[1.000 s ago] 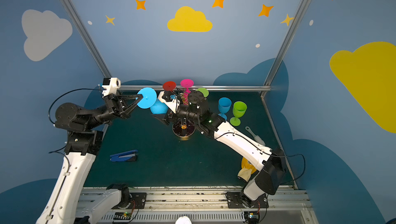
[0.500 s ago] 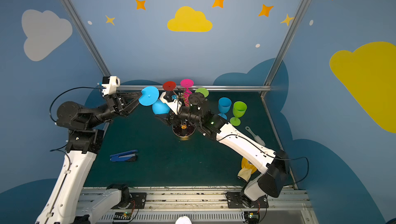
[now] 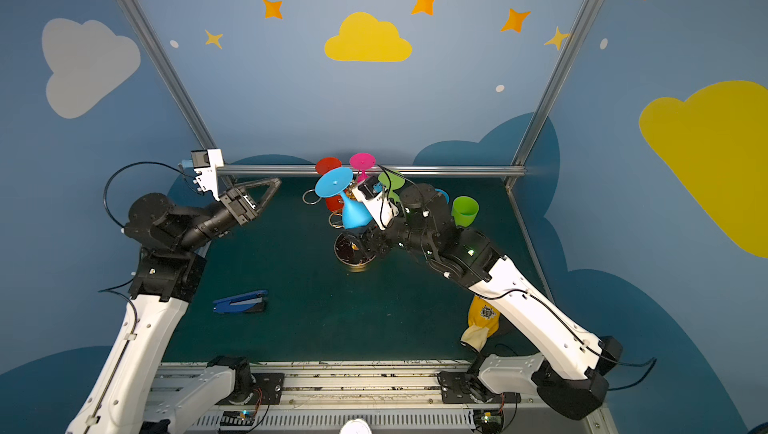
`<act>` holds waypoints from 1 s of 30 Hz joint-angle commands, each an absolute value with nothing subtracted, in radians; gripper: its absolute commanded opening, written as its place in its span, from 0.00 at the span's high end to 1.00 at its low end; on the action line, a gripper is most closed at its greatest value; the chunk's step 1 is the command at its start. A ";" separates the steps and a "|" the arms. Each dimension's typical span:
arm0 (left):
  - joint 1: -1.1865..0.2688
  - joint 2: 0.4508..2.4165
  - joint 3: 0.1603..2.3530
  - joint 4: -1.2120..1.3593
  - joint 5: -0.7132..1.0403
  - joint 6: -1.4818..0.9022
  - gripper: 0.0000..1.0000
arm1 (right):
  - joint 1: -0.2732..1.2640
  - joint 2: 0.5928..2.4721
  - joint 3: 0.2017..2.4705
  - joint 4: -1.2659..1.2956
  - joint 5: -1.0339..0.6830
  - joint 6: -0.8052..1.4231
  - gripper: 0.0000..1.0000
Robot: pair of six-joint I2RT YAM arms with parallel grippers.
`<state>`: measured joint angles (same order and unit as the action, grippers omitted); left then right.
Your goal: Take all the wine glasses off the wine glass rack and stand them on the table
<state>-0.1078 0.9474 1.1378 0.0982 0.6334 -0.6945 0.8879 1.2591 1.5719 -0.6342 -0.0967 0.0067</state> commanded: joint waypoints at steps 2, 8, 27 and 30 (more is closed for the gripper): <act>-0.195 0.936 1.103 0.148 0.442 -0.208 0.45 | 0.862 1.275 1.639 -0.871 -0.055 0.067 0.60; -0.329 0.955 1.049 0.224 0.391 0.173 0.47 | 0.824 1.312 1.694 -0.934 -0.101 0.081 0.62; -0.496 1.044 1.068 0.252 0.335 0.444 0.53 | 0.850 1.415 1.763 -0.974 -0.205 0.078 0.72; -0.499 1.053 1.078 0.243 0.334 0.443 0.56 | 0.859 1.418 1.754 -0.974 -0.216 0.083 0.73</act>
<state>-0.4942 1.0515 1.0416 0.2260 0.3557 0.4274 0.8482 1.4158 1.7355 -0.9623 -0.1867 0.0719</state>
